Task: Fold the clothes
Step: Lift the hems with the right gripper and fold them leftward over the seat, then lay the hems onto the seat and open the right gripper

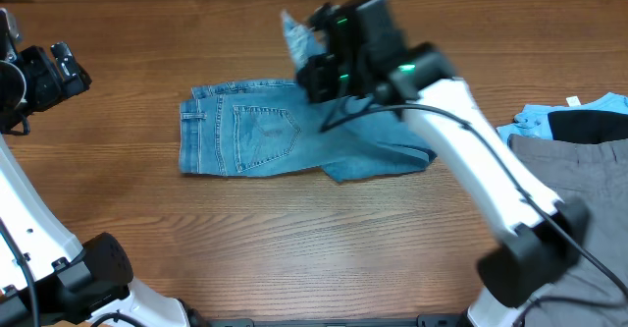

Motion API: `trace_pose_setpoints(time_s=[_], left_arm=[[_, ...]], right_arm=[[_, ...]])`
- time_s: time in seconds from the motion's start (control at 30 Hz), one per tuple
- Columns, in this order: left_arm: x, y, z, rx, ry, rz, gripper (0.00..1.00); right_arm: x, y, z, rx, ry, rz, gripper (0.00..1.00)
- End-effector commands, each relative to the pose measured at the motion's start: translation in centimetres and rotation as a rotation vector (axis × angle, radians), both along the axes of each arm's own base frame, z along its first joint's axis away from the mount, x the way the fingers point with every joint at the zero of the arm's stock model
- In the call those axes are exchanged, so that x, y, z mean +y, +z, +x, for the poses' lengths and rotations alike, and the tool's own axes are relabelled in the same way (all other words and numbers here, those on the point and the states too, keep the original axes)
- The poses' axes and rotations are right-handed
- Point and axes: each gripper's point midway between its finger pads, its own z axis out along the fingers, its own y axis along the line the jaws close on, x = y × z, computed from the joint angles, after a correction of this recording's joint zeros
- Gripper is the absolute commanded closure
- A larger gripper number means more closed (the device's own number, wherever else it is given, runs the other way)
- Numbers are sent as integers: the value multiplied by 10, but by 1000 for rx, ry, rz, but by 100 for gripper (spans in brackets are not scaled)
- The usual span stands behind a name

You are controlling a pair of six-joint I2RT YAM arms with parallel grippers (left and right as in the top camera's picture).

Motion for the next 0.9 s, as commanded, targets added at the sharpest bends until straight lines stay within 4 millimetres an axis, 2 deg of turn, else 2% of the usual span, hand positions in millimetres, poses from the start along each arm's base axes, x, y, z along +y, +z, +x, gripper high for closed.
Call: trace_pose_setpoints(time_s=[0.0, 0.13, 0.3, 0.4, 0.57, 0.77, 0.8, 0.83, 0.87], left_arm=[[-4, 13, -2, -44, -4, -5, 0], [-4, 13, -2, -44, -4, -5, 0], [-4, 13, -2, -44, -4, -5, 0], [-4, 13, -2, -44, -5, -5, 0], [-4, 13, -2, -43, -5, -6, 0], [-6, 13, -1, -48, -8, -13, 0], [-7, 13, -1, -51, -12, -18, 0], [-8, 13, 0, -52, -13, -21, 0], [-8, 13, 0, -52, -13, -21, 0]], right_arm=[[38, -11, -8, 12, 40, 26, 96], [78, -29, -19, -1, 106, 43, 96], [108, -59, -35, 31, 156, 30, 96], [120, -62, -43, 22, 185, 32, 96], [137, -52, -58, 2, 259, 83, 96], [139, -57, -55, -15, 246, 62, 95], [138, -59, -54, -19, 239, 57, 93], [139, -60, -52, -21, 239, 58, 85], [143, -60, -53, -26, 248, 71, 60]])
